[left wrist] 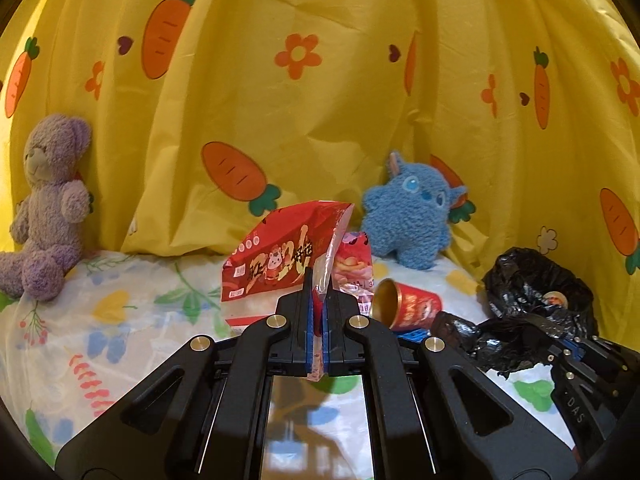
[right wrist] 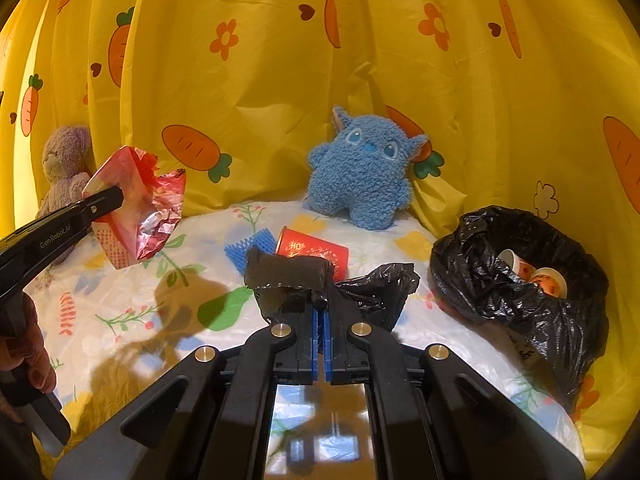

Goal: Collect trash
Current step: 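Carry the snack bag and black bag over the trash bag and open both tools, then move both open tools back over the red cup and blue mesh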

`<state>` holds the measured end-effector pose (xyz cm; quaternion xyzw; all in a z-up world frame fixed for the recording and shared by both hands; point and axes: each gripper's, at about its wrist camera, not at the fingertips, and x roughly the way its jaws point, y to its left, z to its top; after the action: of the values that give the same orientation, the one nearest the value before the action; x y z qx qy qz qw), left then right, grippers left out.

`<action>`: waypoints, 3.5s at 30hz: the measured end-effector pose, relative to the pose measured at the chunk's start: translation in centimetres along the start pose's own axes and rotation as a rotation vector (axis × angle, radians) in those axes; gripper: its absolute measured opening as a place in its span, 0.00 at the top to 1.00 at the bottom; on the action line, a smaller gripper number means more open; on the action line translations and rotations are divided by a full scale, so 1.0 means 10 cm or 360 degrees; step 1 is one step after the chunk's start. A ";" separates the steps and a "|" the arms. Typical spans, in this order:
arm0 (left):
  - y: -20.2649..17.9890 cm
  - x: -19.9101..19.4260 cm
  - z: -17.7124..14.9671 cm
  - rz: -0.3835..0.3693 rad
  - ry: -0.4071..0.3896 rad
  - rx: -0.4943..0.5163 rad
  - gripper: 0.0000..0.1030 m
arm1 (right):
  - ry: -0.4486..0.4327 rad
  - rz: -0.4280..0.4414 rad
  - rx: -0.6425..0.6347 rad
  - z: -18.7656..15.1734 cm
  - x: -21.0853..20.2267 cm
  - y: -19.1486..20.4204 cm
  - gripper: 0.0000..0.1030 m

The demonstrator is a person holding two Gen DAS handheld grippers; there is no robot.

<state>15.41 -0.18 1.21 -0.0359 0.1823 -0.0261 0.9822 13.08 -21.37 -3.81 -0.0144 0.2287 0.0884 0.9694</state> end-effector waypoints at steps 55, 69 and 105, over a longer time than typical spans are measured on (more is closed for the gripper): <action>-2.95 1.73 -0.13 -0.1274 0.0305 0.0213 0.33 | -0.0033 -0.0949 0.0244 -0.18 0.17 -2.17 0.48; -1.83 1.21 -0.06 -0.0720 0.0093 0.0066 0.14 | -0.0070 -0.0892 0.0261 -0.13 0.06 -1.95 0.37; 1.14 0.45 -0.57 0.0501 0.0156 -0.0398 0.14 | 0.0133 -0.0069 -0.0038 0.04 1.14 0.21 0.16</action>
<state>17.94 10.56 -6.64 -0.1273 0.2349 0.1489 0.9521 22.89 -17.40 -8.46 -0.0346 0.2677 0.0695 0.9604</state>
